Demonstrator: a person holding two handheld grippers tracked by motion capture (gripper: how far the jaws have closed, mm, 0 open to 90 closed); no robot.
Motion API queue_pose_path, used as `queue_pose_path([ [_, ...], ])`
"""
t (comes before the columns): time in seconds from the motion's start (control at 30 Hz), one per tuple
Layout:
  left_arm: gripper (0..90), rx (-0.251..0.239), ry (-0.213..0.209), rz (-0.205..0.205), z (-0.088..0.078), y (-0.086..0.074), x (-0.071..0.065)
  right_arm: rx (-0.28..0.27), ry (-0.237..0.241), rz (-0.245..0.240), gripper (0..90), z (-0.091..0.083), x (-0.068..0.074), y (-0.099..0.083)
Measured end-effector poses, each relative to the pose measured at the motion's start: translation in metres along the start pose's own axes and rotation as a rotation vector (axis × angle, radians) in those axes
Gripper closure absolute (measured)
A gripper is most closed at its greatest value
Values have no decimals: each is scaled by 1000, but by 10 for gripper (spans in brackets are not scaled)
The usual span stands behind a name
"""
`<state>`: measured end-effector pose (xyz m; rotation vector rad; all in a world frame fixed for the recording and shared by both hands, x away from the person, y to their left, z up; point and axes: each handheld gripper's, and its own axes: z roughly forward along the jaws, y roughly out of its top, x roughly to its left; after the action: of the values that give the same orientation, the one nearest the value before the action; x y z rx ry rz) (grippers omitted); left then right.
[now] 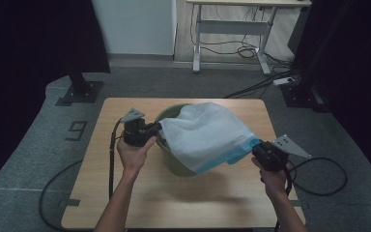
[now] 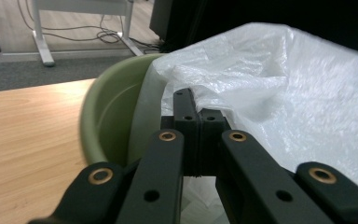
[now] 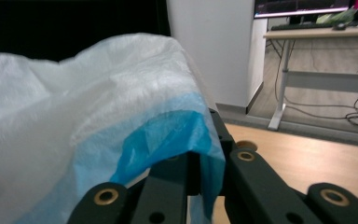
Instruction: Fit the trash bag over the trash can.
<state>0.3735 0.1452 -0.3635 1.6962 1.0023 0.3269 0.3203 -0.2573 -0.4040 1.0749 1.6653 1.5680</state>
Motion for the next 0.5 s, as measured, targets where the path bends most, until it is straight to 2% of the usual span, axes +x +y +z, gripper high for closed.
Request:
queue_pose_path([
  [0.2,875,16,-54,17,13,3,-10,-44,-24,25,881,-3,-4,19],
  [0.33,853,30,-72,31,13,2,-13,-49,-35,0,881,1,1,24],
  [0.4,799,33,-99,30,9,1,-10,-44,-43,-11,882,2,2,24],
  [0.5,642,42,-127,34,0,0,-5,-35,-50,-1,881,3,-1,23],
])
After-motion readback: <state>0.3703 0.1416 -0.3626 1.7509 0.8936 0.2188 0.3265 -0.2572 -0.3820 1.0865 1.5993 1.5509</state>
